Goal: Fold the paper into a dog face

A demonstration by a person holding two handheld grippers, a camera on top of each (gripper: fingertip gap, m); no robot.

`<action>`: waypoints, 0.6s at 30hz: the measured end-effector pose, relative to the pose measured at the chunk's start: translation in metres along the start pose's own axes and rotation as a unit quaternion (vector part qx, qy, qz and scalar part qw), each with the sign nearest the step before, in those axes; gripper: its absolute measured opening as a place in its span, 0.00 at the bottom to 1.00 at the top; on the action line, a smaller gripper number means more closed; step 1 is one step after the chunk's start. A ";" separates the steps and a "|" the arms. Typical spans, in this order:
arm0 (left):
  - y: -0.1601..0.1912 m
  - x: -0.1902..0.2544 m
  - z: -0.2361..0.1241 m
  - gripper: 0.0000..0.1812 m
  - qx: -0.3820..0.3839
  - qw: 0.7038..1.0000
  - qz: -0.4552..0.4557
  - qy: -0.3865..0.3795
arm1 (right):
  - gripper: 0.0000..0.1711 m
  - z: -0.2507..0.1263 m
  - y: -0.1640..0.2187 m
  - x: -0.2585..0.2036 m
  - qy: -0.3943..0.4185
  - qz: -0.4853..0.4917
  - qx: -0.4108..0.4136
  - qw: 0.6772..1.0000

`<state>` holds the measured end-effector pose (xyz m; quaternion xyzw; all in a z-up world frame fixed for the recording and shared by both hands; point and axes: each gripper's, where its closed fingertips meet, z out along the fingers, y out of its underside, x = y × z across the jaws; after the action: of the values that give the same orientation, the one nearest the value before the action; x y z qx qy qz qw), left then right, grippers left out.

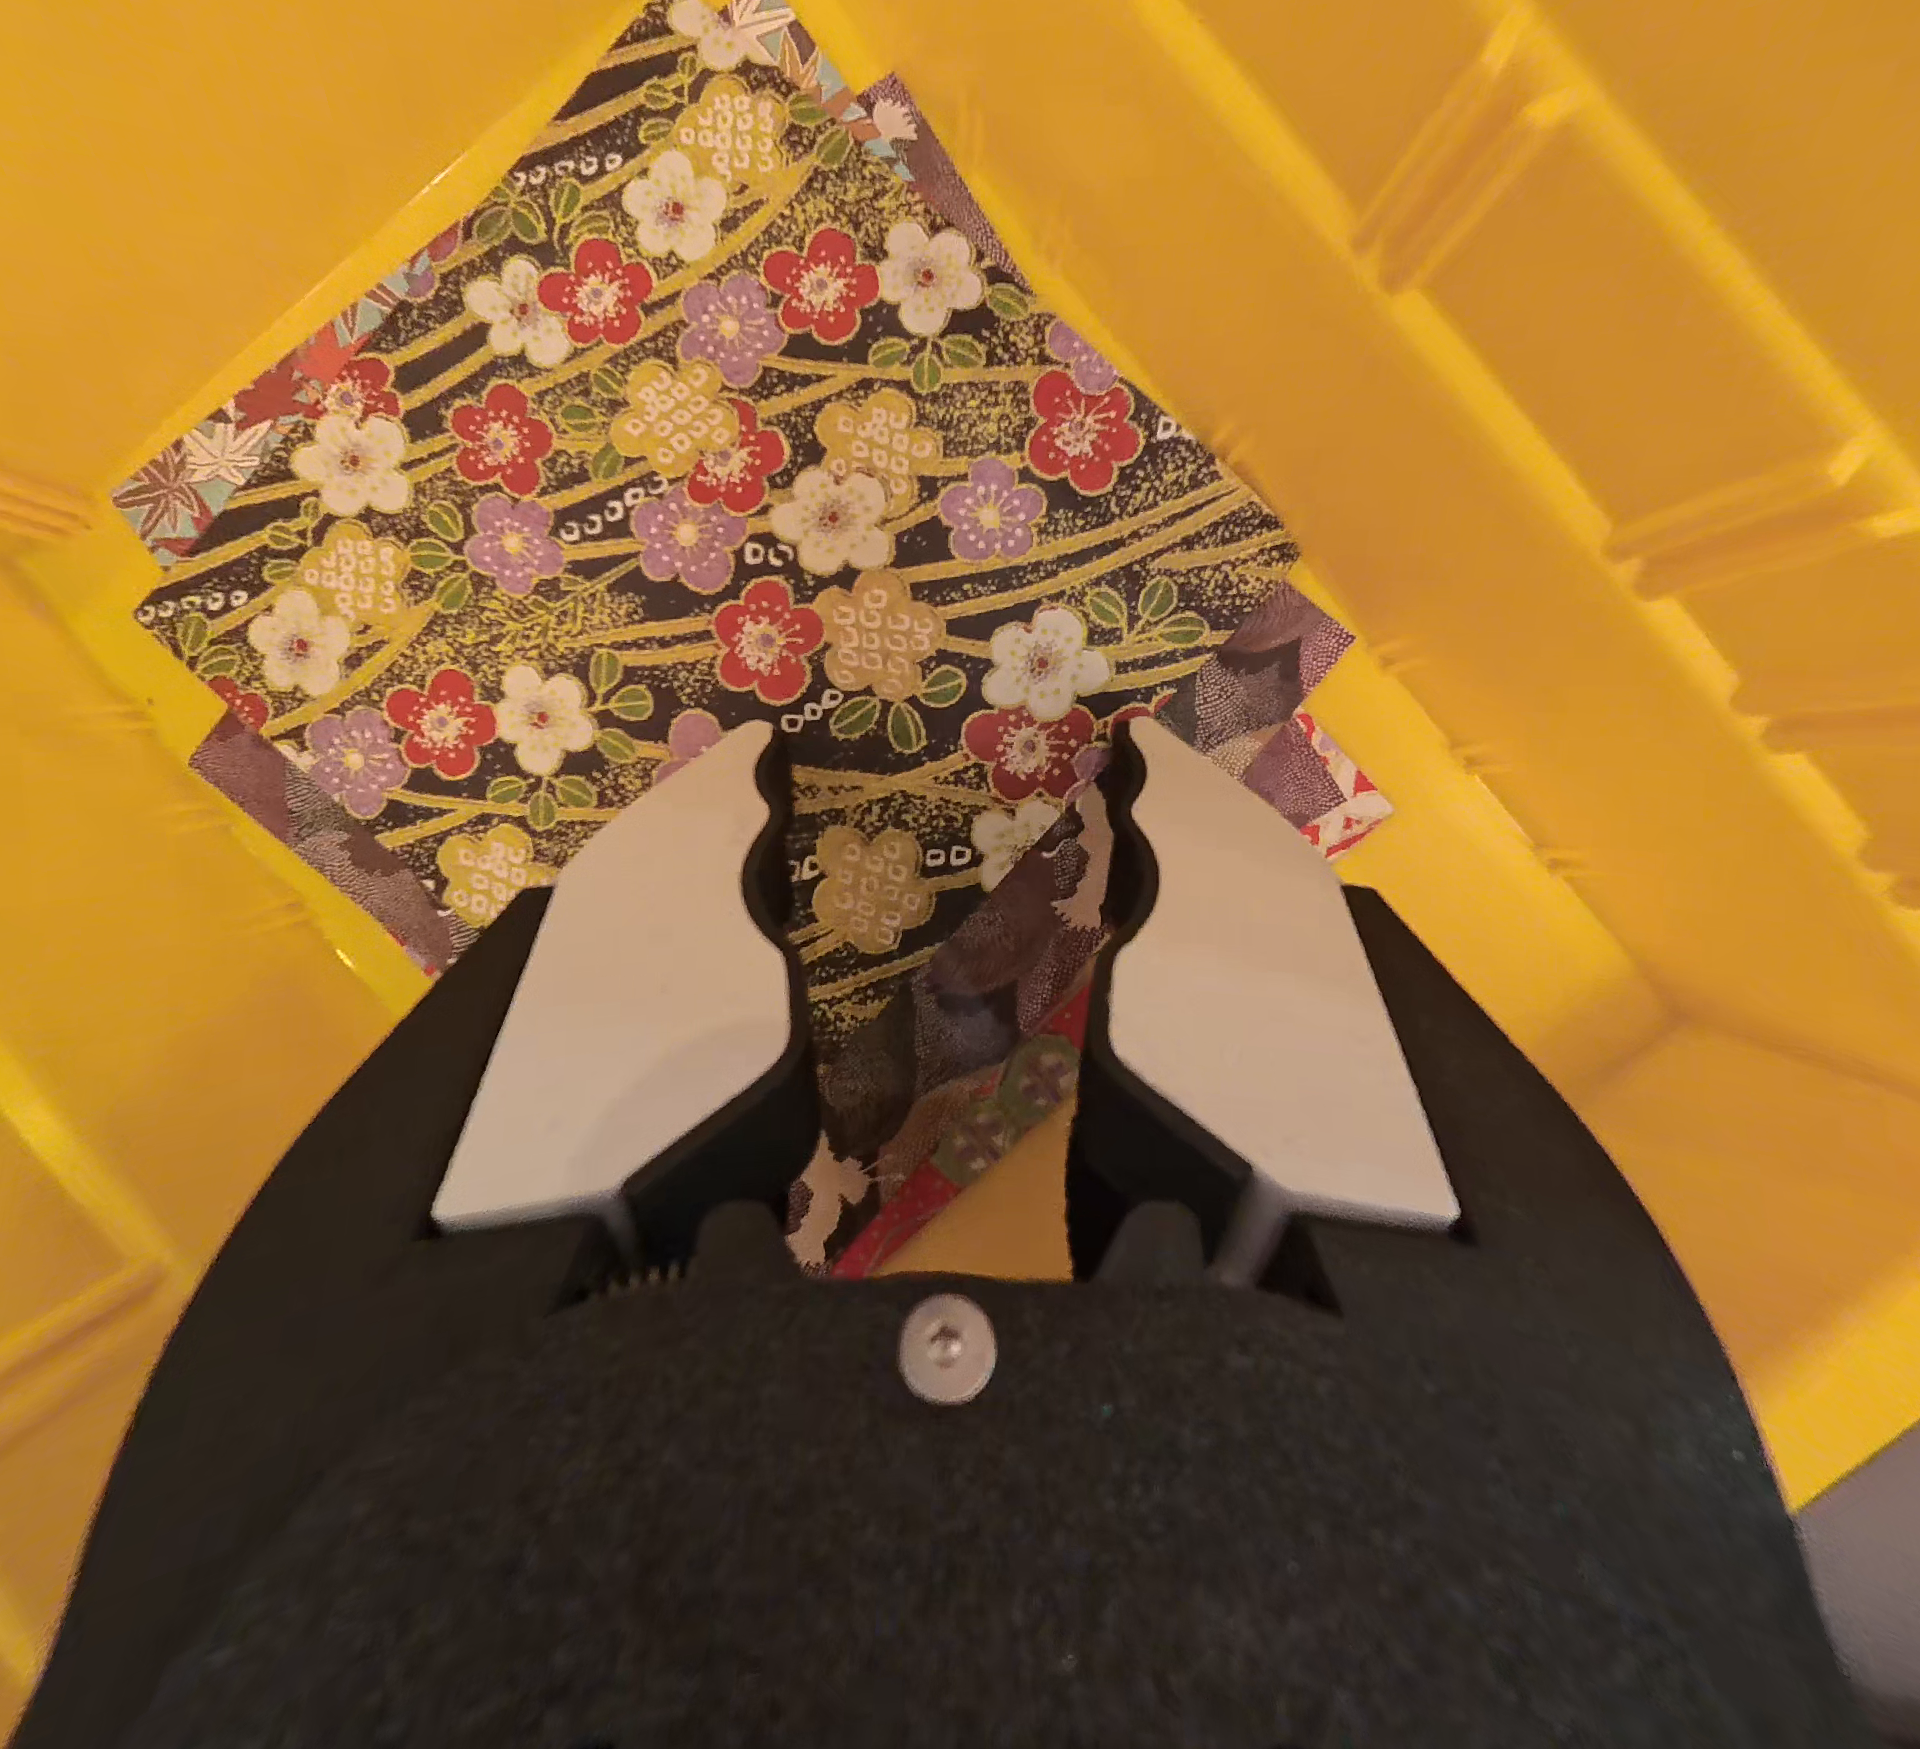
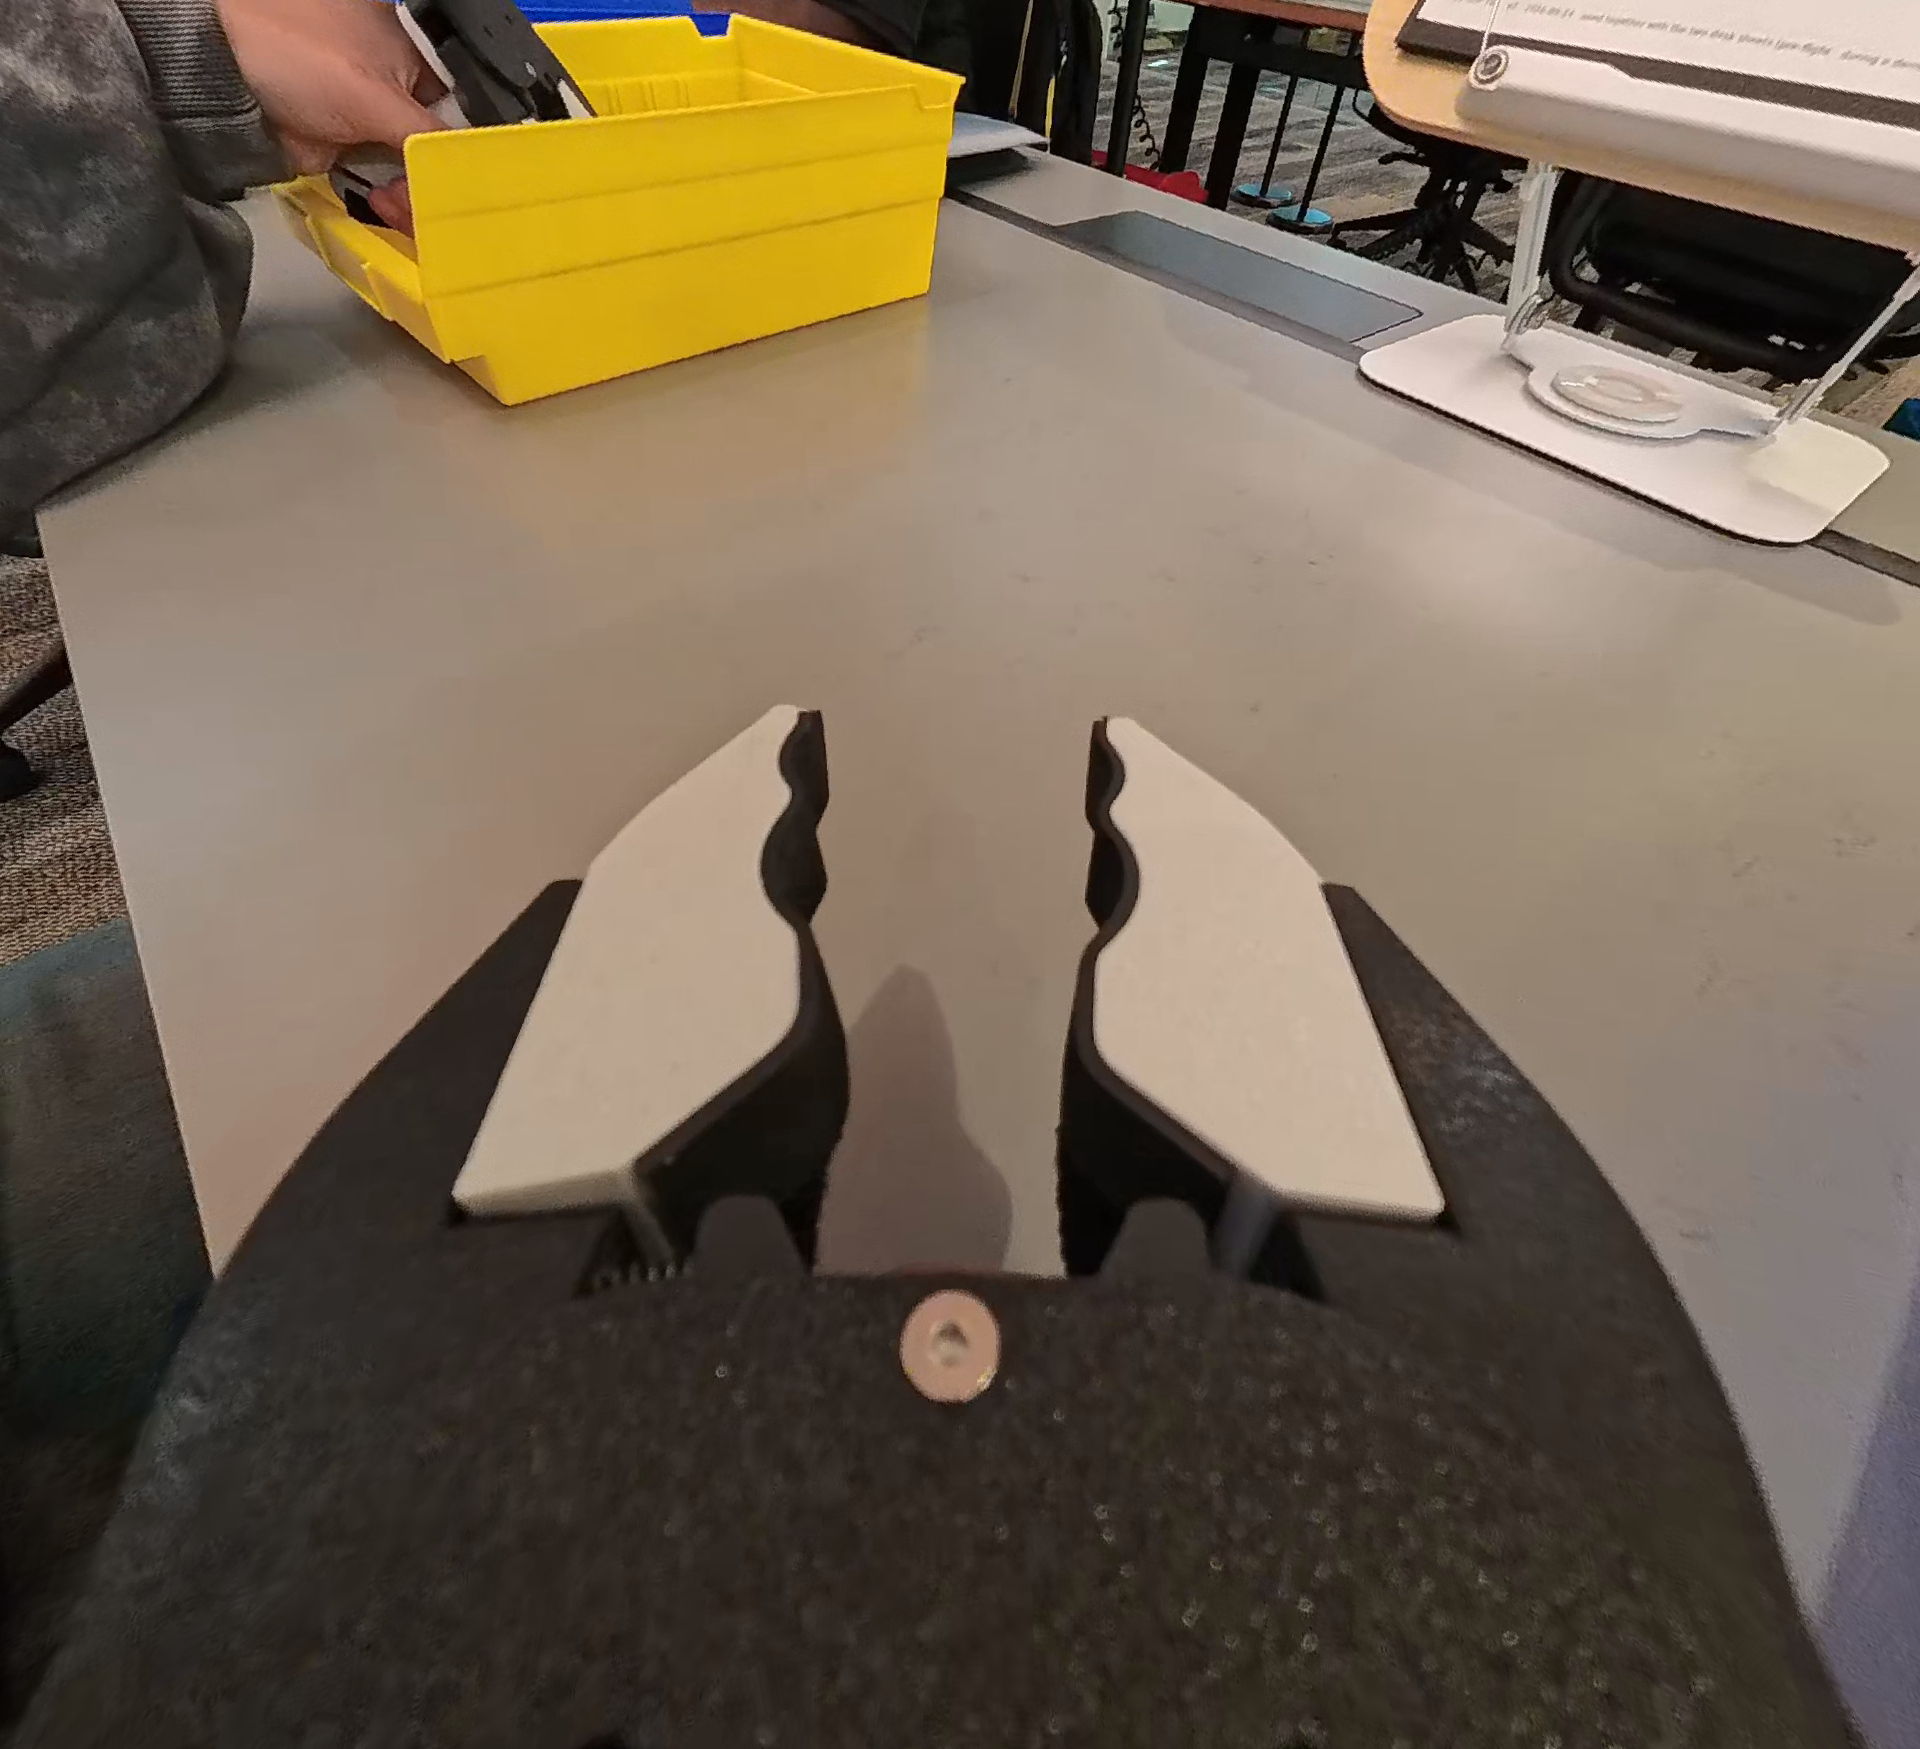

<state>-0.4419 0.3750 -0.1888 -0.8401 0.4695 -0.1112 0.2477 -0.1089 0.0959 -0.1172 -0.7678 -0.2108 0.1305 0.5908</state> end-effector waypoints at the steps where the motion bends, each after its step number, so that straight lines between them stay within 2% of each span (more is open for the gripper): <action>1: 0.000 0.000 0.000 0.32 0.000 1.000 0.000 0.000 | 0.28 0.000 0.000 0.000 0.000 0.000 0.000 1.000; 6: 0.000 0.003 0.000 0.28 -0.006 1.000 0.007 -0.001 | 0.27 0.000 0.000 -0.001 -0.001 -0.002 -0.001 1.000; 11: -0.001 0.012 -0.001 0.19 -0.005 1.000 0.025 0.000 | 0.27 0.000 0.000 -0.001 -0.001 -0.003 -0.002 1.000; 12: -0.003 0.015 -0.001 0.19 0.000 1.000 0.026 0.004 | 0.27 0.000 0.000 -0.001 -0.001 -0.002 -0.001 1.000; 15: -0.017 0.024 -0.004 0.33 0.029 0.999 0.000 0.034 | 0.27 0.000 0.000 0.000 -0.003 0.001 -0.001 1.000; 18: -0.021 0.020 -0.001 0.36 0.032 0.999 -0.005 0.028 | 0.27 0.001 0.001 0.000 -0.004 0.002 -0.003 1.000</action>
<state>-0.4160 0.3674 -0.1778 -0.8307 0.4684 -0.1510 0.2603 -0.1094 0.0963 -0.1182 -0.7696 -0.2119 0.1342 0.5873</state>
